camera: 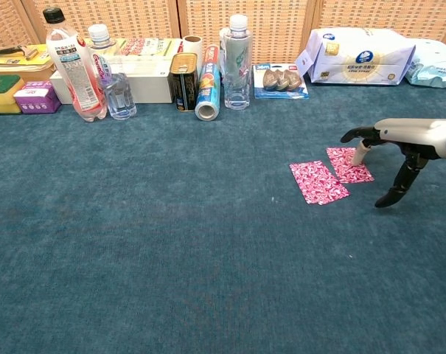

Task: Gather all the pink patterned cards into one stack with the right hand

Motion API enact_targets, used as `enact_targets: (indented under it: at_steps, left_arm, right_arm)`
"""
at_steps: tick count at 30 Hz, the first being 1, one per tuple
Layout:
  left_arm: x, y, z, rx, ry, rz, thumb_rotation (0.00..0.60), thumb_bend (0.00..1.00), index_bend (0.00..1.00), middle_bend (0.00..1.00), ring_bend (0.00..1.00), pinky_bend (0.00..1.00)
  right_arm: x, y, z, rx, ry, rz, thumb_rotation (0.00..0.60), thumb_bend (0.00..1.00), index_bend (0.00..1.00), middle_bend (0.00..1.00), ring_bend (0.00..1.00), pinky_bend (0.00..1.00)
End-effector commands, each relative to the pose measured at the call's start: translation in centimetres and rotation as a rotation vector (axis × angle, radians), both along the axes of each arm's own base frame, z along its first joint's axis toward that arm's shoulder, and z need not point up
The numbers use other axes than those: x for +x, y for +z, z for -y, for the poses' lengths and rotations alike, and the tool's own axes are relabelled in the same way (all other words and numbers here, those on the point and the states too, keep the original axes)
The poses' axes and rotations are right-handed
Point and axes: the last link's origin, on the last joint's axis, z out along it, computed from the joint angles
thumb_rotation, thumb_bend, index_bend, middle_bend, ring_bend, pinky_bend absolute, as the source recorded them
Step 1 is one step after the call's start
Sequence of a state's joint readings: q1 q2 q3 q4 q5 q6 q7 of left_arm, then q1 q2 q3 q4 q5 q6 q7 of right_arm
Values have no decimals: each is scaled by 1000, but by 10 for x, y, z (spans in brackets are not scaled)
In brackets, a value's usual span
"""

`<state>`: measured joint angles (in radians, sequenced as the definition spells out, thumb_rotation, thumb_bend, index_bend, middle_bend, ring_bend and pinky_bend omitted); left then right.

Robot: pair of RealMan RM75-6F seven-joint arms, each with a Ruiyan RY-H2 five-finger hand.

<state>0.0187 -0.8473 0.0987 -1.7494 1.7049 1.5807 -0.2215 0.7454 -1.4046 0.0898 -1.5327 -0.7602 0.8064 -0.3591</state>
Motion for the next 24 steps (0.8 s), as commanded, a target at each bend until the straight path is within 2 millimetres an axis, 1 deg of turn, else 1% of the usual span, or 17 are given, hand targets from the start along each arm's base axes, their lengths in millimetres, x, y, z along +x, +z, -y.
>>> enact_targets:
  at_steps: [1, 5, 7, 11, 14, 17, 21, 24]
  left_arm:
    - [0, 0, 0, 2, 0, 1, 600, 83, 0, 0, 0, 0]
    - [0, 1, 0, 1, -3, 6, 600, 84, 0, 0, 0, 0]
    - [0, 2, 1, 4, -3, 9, 600, 84, 0, 0, 0, 0]
    - [-1, 3, 0, 3, -5, 15, 600, 83, 0, 0, 0, 0]
    - [-1, 4, 1, 3, -8, 18, 600, 83, 0, 0, 0, 0]
    - [-2, 5, 1, 6, -8, 22, 600, 83, 0, 0, 0, 0]
    - [-2, 6, 2, 8, -9, 24, 600, 83, 0, 0, 0, 0]
    - [-3, 7, 2, 10, -8, 26, 600, 84, 0, 0, 0, 0]
  right_arm:
    - [-1, 4, 4, -16, -9, -12, 600, 0, 63, 240, 67, 0]
    - [1, 10, 6, -30, -12, -20, 600, 0, 67, 239, 67, 0]
    - [6, 13, 5, -30, 0, -5, 600, 0, 73, 239, 67, 0]
    - [24, 15, -3, -19, 41, 52, 600, 0, 77, 239, 67, 0]
    - [39, 11, -11, 16, 55, 107, 600, 0, 81, 240, 67, 0]
    - [54, 2, -19, 70, 55, 163, 600, 0, 82, 239, 66, 0]
    - [61, -8, -25, 117, 64, 167, 600, 0, 82, 236, 67, 0]
    - [63, -17, -26, 132, 67, 154, 600, 0, 82, 235, 67, 0]
